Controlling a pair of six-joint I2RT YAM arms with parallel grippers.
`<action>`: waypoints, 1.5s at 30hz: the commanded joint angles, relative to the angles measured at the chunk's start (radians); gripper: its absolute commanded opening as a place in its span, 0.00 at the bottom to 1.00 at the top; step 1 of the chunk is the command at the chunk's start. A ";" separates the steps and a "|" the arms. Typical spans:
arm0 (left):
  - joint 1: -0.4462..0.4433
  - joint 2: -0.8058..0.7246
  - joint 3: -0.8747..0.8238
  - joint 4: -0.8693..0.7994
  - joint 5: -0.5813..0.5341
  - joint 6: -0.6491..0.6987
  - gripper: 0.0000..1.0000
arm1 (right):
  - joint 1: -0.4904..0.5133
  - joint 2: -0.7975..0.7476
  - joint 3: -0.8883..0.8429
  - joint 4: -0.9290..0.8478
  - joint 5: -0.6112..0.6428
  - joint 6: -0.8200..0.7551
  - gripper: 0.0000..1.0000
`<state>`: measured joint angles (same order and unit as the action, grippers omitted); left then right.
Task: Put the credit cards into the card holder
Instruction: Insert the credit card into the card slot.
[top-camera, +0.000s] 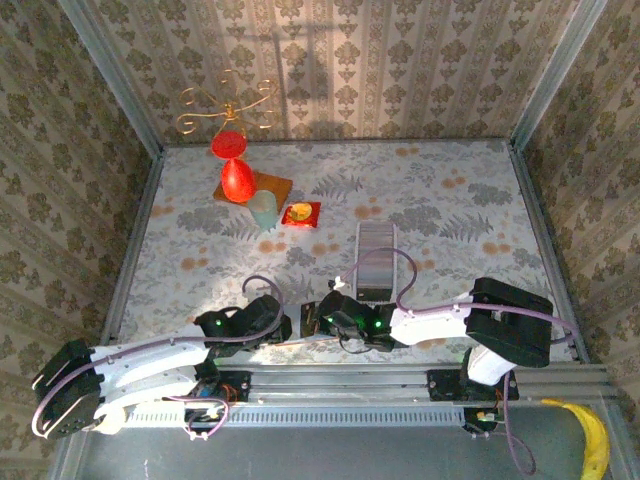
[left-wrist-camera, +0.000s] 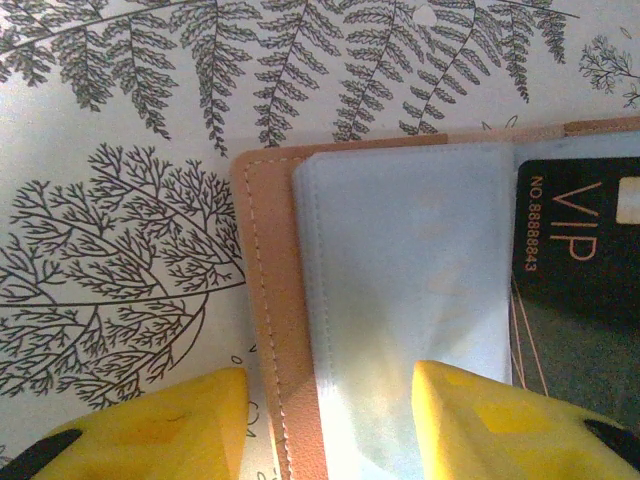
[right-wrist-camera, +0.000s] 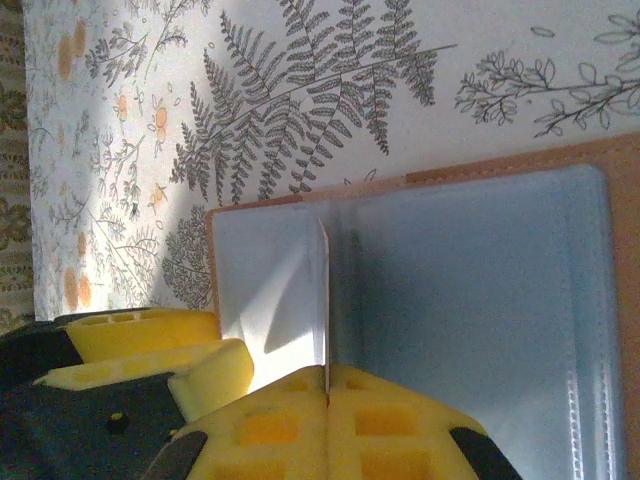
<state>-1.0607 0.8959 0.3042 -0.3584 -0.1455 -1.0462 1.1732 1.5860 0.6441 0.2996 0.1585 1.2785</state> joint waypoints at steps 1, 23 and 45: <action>-0.014 0.010 -0.008 0.007 0.015 -0.005 0.47 | 0.014 0.006 -0.015 0.016 0.029 0.044 0.00; -0.022 0.008 -0.005 0.012 0.013 -0.009 0.41 | 0.019 0.044 0.006 0.068 0.023 0.018 0.00; -0.024 0.014 -0.004 0.016 0.014 -0.011 0.36 | 0.013 0.045 0.067 -0.131 0.058 -0.071 0.35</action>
<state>-1.0740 0.9043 0.3038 -0.3450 -0.1375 -1.0466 1.1839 1.6382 0.6762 0.2489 0.1692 1.2404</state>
